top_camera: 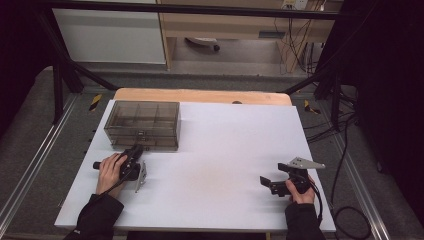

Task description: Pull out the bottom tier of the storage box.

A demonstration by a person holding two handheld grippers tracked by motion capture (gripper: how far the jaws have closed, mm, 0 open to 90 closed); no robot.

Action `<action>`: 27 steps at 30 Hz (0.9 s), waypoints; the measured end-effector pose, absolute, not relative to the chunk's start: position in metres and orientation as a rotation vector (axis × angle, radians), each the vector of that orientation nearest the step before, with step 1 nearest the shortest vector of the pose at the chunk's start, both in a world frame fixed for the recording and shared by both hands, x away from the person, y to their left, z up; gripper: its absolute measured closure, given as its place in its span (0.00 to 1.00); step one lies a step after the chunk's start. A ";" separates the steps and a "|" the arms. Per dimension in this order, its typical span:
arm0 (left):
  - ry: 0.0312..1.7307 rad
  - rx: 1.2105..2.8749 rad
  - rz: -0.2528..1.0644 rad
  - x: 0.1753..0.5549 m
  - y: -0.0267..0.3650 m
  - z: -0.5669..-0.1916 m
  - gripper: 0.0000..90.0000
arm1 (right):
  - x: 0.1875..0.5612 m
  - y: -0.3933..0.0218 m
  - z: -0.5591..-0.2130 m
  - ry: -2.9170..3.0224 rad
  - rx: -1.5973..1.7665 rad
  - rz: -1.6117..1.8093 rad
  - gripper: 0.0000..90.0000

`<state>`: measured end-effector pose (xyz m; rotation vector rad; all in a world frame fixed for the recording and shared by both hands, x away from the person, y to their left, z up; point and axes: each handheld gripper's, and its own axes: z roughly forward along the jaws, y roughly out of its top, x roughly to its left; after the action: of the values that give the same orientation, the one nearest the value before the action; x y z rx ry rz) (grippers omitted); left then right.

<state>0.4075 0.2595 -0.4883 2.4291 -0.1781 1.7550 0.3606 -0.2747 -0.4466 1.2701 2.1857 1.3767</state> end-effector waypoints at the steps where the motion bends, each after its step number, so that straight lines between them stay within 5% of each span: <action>1: -0.179 2.429 1.754 0.407 0.260 -0.488 0.76 | 0.361 -0.275 -0.447 2.186 1.269 1.376 0.02; 27: -0.190 2.431 1.736 0.396 0.261 -0.488 0.76 | 0.361 -0.275 -0.447 2.185 1.267 1.374 0.02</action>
<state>0.3962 0.2606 -0.4876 2.4311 -0.1903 1.7365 0.3605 -0.2749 -0.4466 1.2671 2.1854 1.3740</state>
